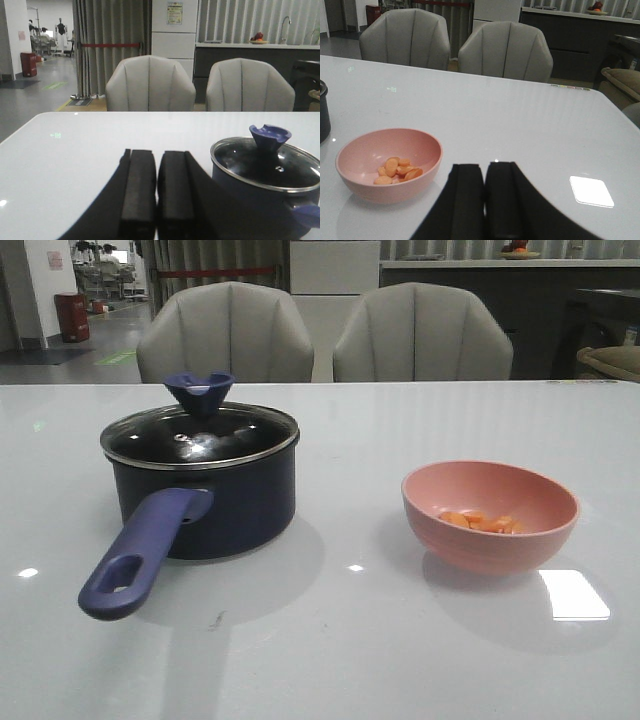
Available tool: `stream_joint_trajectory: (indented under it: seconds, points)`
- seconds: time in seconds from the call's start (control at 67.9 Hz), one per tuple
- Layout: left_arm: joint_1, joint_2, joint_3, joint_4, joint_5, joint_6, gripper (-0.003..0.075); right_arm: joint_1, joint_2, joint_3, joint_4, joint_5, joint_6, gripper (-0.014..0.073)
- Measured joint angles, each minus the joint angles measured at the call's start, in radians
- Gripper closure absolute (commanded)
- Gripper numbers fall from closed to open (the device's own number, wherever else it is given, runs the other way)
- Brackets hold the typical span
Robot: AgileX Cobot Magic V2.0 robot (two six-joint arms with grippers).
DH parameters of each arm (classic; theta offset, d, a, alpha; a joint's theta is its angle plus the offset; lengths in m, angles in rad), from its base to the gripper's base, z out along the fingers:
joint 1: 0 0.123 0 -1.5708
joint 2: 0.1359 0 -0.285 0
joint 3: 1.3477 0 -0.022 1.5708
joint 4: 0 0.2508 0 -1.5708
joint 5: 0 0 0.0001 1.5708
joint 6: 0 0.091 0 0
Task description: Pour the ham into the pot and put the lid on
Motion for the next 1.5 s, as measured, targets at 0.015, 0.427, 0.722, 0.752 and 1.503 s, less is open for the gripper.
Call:
stream_joint_trajectory:
  seconds: [0.015,0.427,0.722,0.752,1.503]
  points:
    - [0.0,0.0,0.0,0.002,-0.017,0.0,0.0607,0.0,0.0,0.0,0.0,0.0,0.0,0.0435]
    - [0.0,0.036,-0.15,0.004,-0.086,0.0,0.0607,0.0,0.0,0.0,0.0,0.0,0.0,0.0435]
    - [0.0,0.186,-0.36,0.004,0.266,0.0,0.0607,0.0,0.0,0.0,0.0,0.0,0.0,0.0435]
    - [0.0,0.193,-0.361,0.004,0.277,0.0,0.0607,0.0,0.0,0.0,0.0,0.0,0.0,0.0435]
    - [0.0,0.236,-0.362,0.012,0.43,0.0,0.0112,0.0,0.0,0.0,0.0,0.0,0.0,0.0435]
